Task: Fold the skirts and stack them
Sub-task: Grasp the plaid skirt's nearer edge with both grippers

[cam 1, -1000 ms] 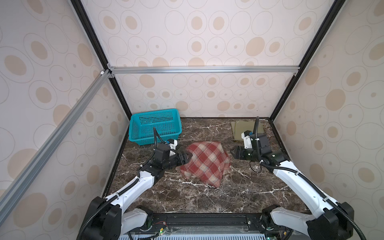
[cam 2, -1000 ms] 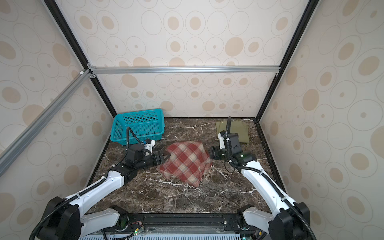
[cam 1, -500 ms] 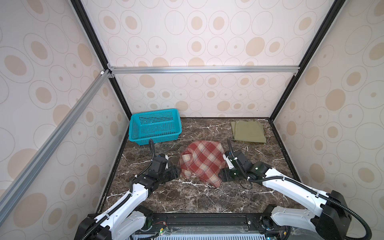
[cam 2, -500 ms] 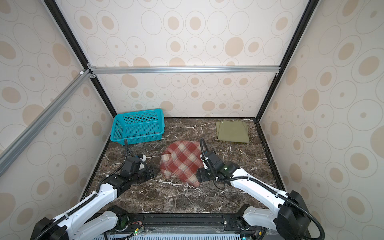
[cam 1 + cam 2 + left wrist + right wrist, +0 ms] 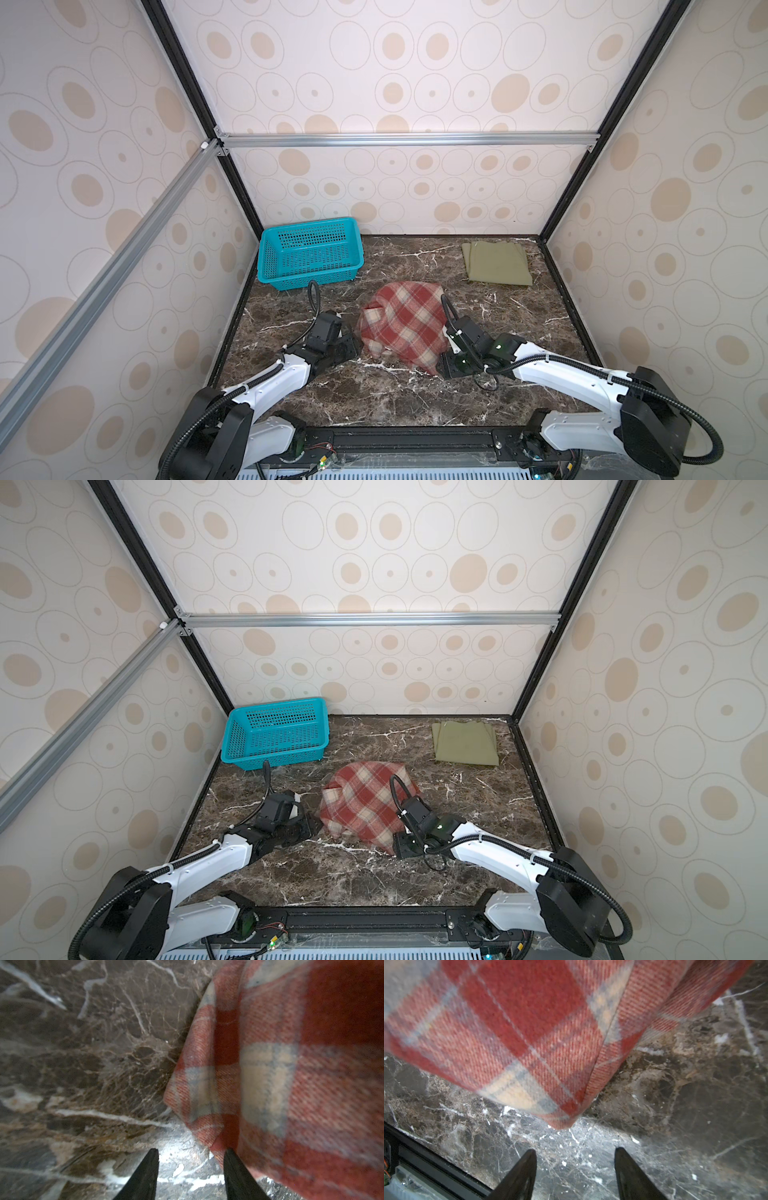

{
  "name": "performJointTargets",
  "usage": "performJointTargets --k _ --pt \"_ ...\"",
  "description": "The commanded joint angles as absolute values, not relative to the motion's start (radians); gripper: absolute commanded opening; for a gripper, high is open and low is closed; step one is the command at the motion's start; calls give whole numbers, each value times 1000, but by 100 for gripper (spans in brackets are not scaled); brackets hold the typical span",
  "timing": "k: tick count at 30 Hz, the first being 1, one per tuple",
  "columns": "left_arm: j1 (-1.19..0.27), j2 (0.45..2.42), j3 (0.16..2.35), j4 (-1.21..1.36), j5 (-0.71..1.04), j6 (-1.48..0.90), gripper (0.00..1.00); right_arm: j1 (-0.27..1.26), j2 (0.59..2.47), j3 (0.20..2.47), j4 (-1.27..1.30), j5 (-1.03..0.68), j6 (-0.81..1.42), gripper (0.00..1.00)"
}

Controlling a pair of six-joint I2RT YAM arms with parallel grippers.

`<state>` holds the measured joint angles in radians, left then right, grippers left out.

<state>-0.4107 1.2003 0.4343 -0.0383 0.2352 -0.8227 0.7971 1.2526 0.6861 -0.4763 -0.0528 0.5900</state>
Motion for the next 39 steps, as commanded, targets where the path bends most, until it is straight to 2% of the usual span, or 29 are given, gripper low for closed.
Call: performJointTargets --k 1,10,23,25,29,30,35,39 --pt "-410 1234 463 50 209 -806 50 804 1274 670 -439 -56 593 63" --pt "-408 1337 491 98 174 -776 48 804 1396 703 -403 -101 543 67" --pt "-407 1447 533 125 141 -742 35 804 1533 761 -345 -109 526 55" --pt "-406 1461 538 124 139 -738 27 804 1540 767 -344 -100 525 46" --pt "-405 1475 542 121 136 -732 0 804 1538 778 -343 -94 529 9" --pt "-404 1474 545 117 132 -730 0 803 1530 785 -352 -91 529 1" --pt "-397 1415 578 70 104 -724 0 765 1417 875 -454 -92 505 0" --pt "-375 1350 689 -39 71 -691 0 667 1290 978 -531 -140 476 0"
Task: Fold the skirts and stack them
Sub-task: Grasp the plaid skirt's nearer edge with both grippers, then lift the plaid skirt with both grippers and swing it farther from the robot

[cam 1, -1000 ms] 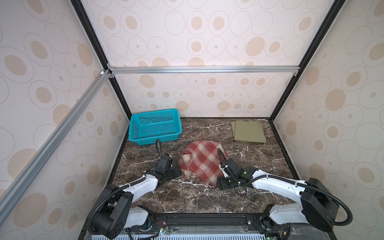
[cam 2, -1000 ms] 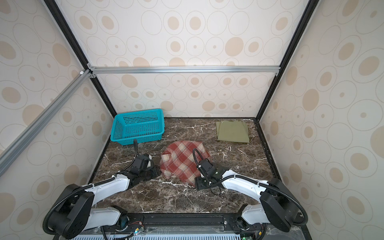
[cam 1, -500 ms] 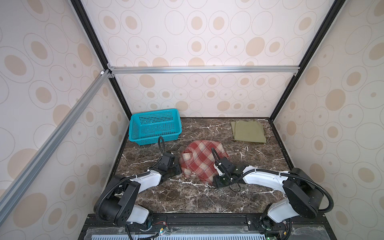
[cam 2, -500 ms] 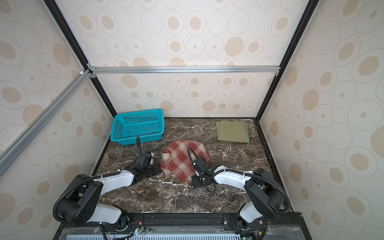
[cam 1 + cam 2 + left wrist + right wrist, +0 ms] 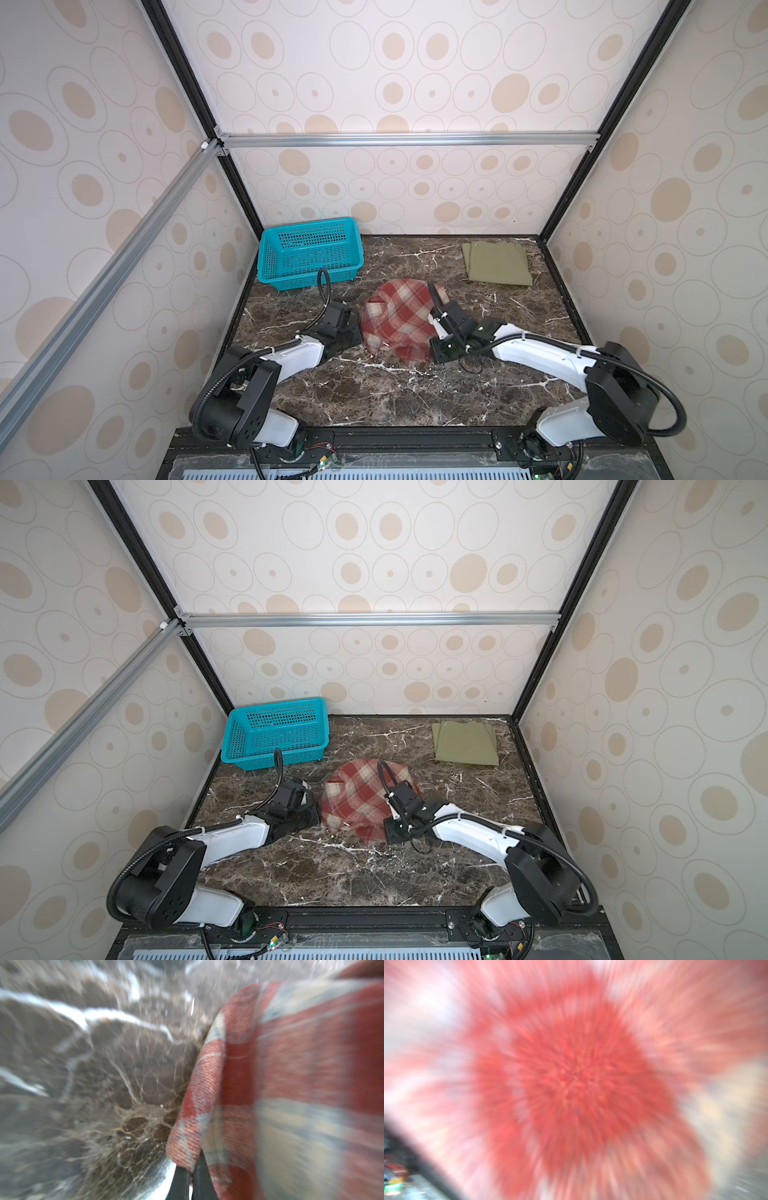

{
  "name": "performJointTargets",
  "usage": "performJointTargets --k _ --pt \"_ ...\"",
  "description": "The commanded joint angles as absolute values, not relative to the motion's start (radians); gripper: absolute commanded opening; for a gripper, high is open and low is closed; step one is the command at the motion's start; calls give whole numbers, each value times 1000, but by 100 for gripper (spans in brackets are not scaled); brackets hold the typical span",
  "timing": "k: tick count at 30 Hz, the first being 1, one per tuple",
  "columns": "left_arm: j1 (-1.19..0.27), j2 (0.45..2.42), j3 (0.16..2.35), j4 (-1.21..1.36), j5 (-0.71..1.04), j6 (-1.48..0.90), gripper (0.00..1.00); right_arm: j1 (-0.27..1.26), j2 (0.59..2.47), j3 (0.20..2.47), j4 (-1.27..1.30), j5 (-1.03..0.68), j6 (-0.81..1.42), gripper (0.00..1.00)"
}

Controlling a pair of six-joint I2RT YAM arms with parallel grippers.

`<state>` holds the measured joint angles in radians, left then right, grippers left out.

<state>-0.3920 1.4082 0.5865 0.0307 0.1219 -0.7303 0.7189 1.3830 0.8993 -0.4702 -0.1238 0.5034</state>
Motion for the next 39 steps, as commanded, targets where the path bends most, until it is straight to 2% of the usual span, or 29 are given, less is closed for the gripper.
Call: performJointTargets --k 1,8,15,27,33,39 --pt "-367 1330 720 -69 62 -681 0 639 1263 1004 -545 -148 463 0" --pt "-280 1196 930 -155 21 -646 0 535 1167 1208 -637 -119 347 0" --pt "-227 1121 1110 -214 -7 -616 0 510 1129 1318 -649 -121 322 0" --pt "-225 993 1204 -288 -4 -597 0 509 1017 1405 -770 -165 322 0" --pt "-225 1053 1247 -286 61 -591 0 485 1083 1411 -786 -193 307 0" --pt "-224 1197 1297 -185 68 -590 0 292 1220 1417 -626 -383 290 0"
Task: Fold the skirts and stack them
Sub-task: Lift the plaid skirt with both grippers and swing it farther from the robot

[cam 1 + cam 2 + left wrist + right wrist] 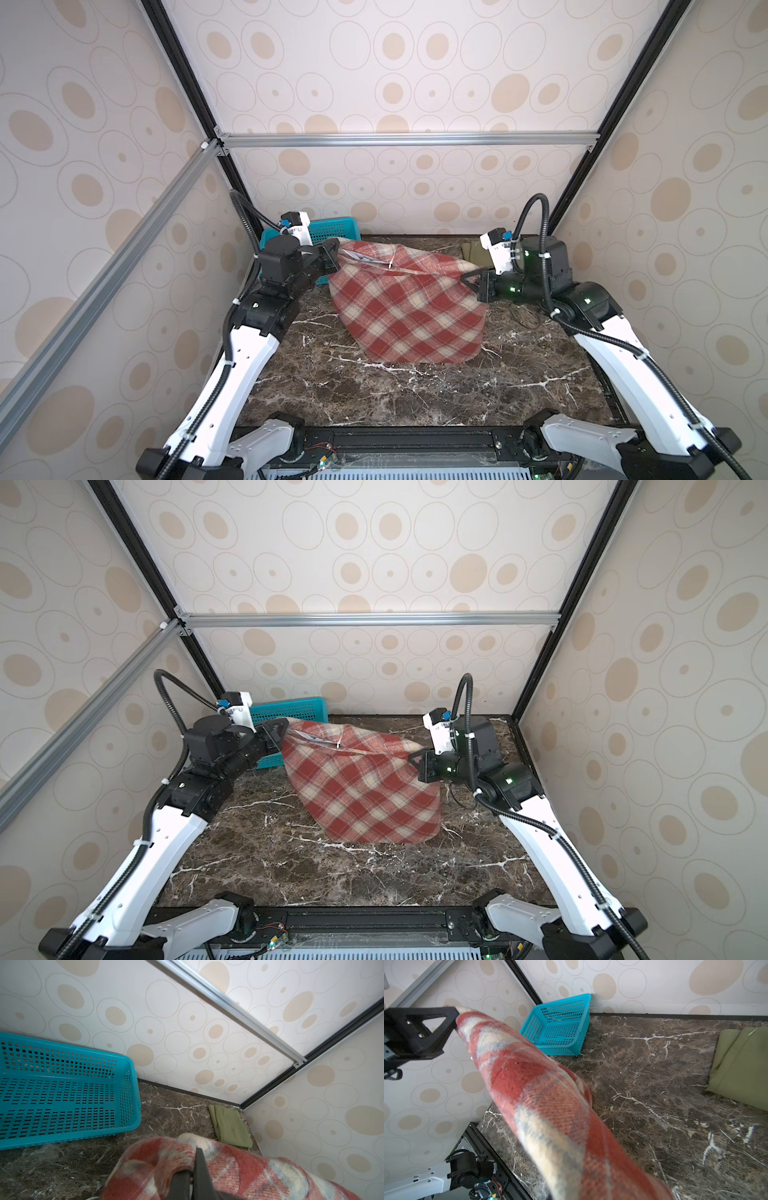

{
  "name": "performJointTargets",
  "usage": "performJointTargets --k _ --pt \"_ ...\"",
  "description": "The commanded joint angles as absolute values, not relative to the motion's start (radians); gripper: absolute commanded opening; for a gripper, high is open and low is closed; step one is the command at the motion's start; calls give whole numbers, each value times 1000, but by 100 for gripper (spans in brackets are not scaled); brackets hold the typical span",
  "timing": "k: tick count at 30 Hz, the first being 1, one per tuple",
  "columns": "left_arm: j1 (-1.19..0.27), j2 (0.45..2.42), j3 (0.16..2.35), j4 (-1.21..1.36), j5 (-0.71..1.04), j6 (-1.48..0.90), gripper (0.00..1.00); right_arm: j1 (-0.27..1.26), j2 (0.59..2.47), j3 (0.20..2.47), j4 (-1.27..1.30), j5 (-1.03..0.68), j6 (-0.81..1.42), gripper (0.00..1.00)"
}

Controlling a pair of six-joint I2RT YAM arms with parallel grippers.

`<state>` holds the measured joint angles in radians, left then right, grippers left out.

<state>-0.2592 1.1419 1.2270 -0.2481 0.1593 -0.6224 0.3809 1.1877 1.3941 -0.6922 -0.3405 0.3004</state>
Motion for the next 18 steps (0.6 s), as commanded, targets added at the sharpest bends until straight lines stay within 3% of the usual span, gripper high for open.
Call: performJointTargets --k 1,5,12,15,18 --pt "-224 1242 1324 -172 73 -585 0 247 1244 1424 -589 -414 294 0" --pt "-221 1380 1456 -145 71 -567 0 156 1350 1514 -509 -458 295 0" --pt "-211 1489 1651 -115 63 -515 0 137 1453 1691 -510 -426 241 0" --pt "-210 1460 1616 -88 82 -514 0 137 1423 1651 -506 -460 248 0" --pt "-211 1375 1450 -13 139 -571 0 139 1345 1497 -457 -509 284 0"
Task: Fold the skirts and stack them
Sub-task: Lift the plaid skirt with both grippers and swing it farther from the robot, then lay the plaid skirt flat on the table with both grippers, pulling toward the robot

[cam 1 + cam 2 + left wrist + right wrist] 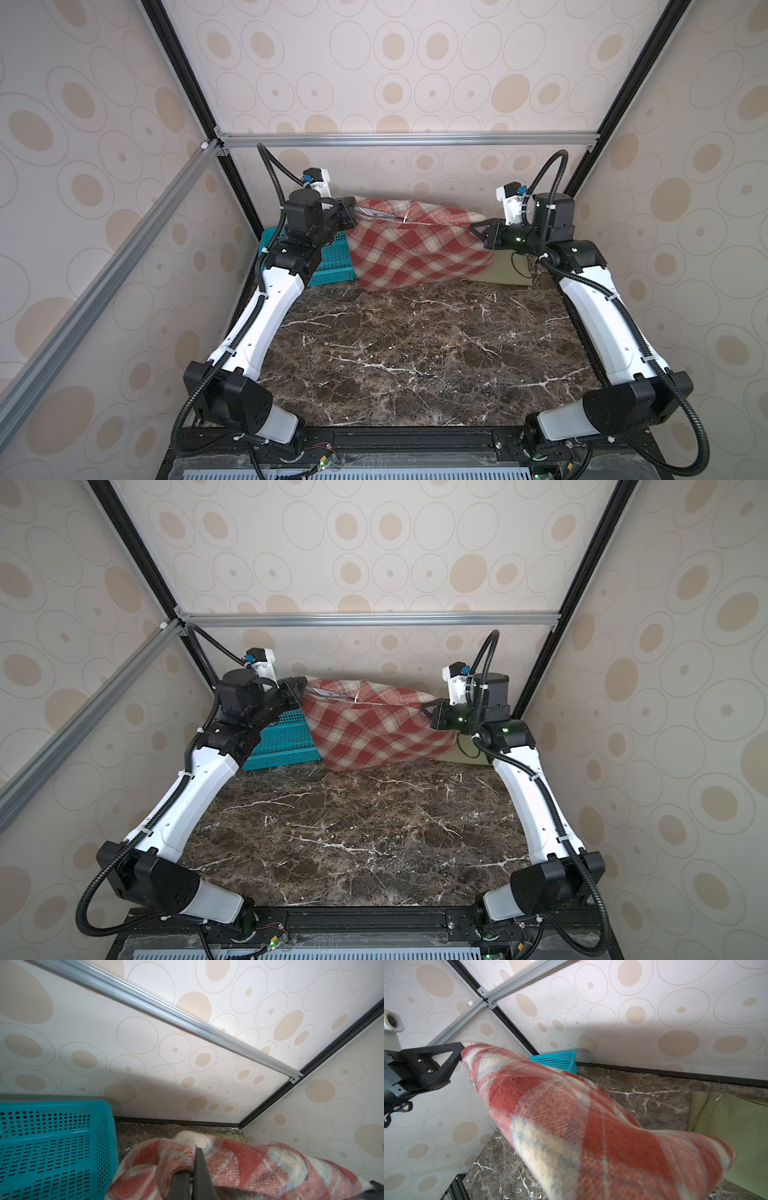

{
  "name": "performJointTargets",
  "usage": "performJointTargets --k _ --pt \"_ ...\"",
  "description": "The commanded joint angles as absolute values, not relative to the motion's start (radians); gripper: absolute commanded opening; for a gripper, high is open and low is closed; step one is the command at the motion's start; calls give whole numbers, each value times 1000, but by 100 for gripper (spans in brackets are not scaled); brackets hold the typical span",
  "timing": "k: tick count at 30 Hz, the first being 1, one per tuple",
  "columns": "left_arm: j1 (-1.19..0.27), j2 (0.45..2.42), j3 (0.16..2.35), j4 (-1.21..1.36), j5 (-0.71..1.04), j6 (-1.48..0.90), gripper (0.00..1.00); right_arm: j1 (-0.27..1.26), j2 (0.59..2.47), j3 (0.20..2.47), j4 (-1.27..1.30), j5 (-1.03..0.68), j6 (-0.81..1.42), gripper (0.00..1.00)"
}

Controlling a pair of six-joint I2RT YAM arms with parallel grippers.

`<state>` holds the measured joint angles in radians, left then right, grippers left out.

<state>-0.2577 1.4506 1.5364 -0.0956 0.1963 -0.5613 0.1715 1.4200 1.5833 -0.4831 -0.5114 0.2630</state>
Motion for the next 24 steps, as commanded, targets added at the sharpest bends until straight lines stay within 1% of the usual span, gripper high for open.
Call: performJointTargets --k 1,7,10,14,15,16,17,18,19,20,21,22,24 --pt "-212 1335 1371 19 162 -598 0 139 1308 1417 -432 -517 308 0" --pt "-240 1091 892 40 192 -702 0 176 1069 903 -322 -504 444 0" --pt "-268 952 678 -5 182 -760 0 233 975 690 -344 -476 494 0" --pt "-330 759 431 -83 153 -849 0 321 858 478 -355 -439 582 0" --pt "-341 709 383 -113 148 -871 0 334 825 439 -365 -431 611 2" --pt "-346 662 342 -143 146 -888 0 341 792 406 -375 -429 630 13" --pt "-348 624 316 -178 143 -899 0 347 761 382 -381 -430 643 19" --pt "-348 584 299 -220 137 -909 10 349 730 364 -400 -426 653 31" --pt "-348 551 292 -263 131 -913 19 350 702 358 -433 -416 656 42" --pt "-349 526 293 -291 127 -914 27 352 680 361 -462 -410 654 46" --pt "-349 506 301 -322 119 -910 40 353 660 369 -495 -399 651 52" --pt "-349 496 316 -350 113 -903 48 353 644 385 -526 -392 647 57" --pt "-349 505 355 -389 101 -879 53 355 631 416 -569 -388 637 61"
